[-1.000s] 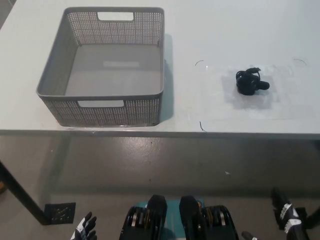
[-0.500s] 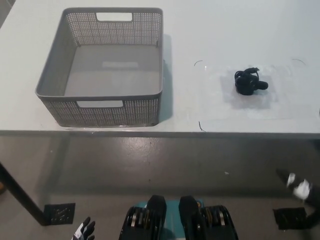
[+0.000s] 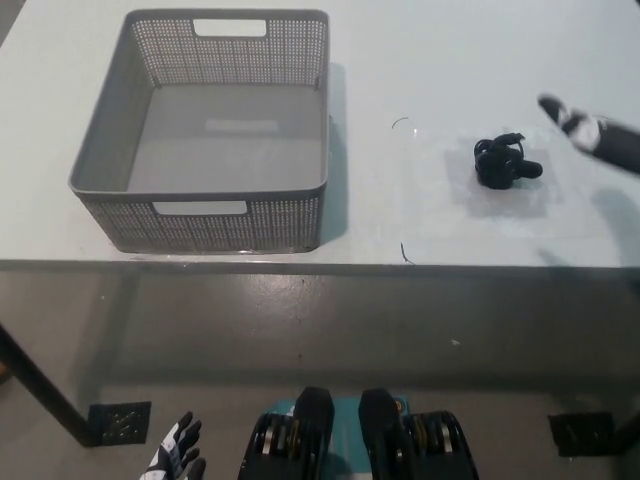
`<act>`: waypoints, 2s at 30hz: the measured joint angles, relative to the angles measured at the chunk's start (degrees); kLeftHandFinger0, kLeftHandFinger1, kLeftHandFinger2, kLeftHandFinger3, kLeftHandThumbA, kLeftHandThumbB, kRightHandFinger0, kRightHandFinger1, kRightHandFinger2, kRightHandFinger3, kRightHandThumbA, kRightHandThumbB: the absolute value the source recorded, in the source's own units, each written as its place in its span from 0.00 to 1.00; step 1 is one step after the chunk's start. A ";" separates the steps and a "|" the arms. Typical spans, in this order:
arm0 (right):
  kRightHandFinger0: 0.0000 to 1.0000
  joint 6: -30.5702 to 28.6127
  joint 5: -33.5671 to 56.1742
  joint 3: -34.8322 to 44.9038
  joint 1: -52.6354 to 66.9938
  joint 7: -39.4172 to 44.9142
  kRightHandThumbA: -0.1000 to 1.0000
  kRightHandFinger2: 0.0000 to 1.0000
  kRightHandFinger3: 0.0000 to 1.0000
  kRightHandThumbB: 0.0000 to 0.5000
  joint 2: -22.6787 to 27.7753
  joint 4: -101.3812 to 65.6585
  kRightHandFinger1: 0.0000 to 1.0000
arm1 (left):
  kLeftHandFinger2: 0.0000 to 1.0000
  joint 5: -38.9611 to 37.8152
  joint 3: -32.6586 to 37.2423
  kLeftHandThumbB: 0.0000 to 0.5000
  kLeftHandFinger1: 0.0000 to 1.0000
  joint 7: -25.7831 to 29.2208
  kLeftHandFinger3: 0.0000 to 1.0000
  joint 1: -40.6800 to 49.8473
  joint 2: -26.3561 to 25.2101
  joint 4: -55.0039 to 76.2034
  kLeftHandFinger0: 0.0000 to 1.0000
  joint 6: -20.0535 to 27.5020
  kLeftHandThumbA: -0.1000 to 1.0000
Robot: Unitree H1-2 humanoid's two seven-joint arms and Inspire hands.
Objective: Use the right hand to pick up a webcam and put it into a container on the left side
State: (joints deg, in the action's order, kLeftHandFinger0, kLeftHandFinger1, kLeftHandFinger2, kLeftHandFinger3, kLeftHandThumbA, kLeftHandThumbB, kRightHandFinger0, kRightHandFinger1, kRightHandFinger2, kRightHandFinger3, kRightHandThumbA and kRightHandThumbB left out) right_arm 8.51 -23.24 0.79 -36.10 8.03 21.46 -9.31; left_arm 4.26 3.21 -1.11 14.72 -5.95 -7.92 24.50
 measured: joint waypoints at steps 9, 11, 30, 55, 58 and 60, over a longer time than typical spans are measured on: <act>1.00 3.25 -3.33 -7.52 -17.32 1.53 0.78 1.00 1.00 0.69 1.66 26.71 1.00 | 1.00 0.00 0.45 0.36 1.00 -0.21 1.00 -1.35 -0.01 -0.85 1.00 0.00 0.85; 1.00 3.30 -3.72 -8.74 -19.91 1.61 0.76 1.00 1.00 0.70 1.66 31.30 1.00 | 1.00 0.03 0.49 0.38 1.00 -0.20 1.00 -1.96 -0.01 -1.04 1.00 0.00 0.86; 1.00 1.34 -6.62 -21.04 -39.53 0.97 0.91 1.00 1.00 0.85 1.04 72.90 1.00 | 1.00 -0.27 0.38 0.30 1.00 -0.21 1.00 -6.79 -0.62 -1.72 1.00 0.24 0.84; 1.00 -3.39 -6.46 -23.45 -38.47 0.97 0.99 1.00 1.00 1.00 -3.01 82.37 1.00 | 1.00 -0.53 0.18 0.34 1.00 -0.37 1.00 -9.52 -1.10 -1.73 1.00 0.26 0.89; 1.00 -3.45 -6.34 -23.38 -38.14 0.97 0.99 1.00 1.00 0.95 -3.12 82.60 1.00 | 1.00 -0.66 0.06 0.32 1.00 -0.55 1.00 -9.59 -1.10 -1.73 1.00 0.25 0.90; 1.00 -3.46 -6.33 -23.41 -37.75 0.97 1.00 1.00 1.00 0.96 -3.34 82.94 1.00 | 1.00 -0.72 0.00 0.32 1.00 -0.74 1.00 -9.57 -1.10 -1.73 1.00 0.25 0.90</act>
State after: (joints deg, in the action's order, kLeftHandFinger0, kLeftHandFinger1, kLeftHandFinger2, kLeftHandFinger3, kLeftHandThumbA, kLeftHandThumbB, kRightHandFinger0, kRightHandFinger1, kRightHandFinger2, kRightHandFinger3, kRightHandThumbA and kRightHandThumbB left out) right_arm 5.05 -29.57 -22.62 -73.85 8.99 18.13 73.63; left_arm 3.54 3.20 -1.85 5.15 -7.06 -9.65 24.75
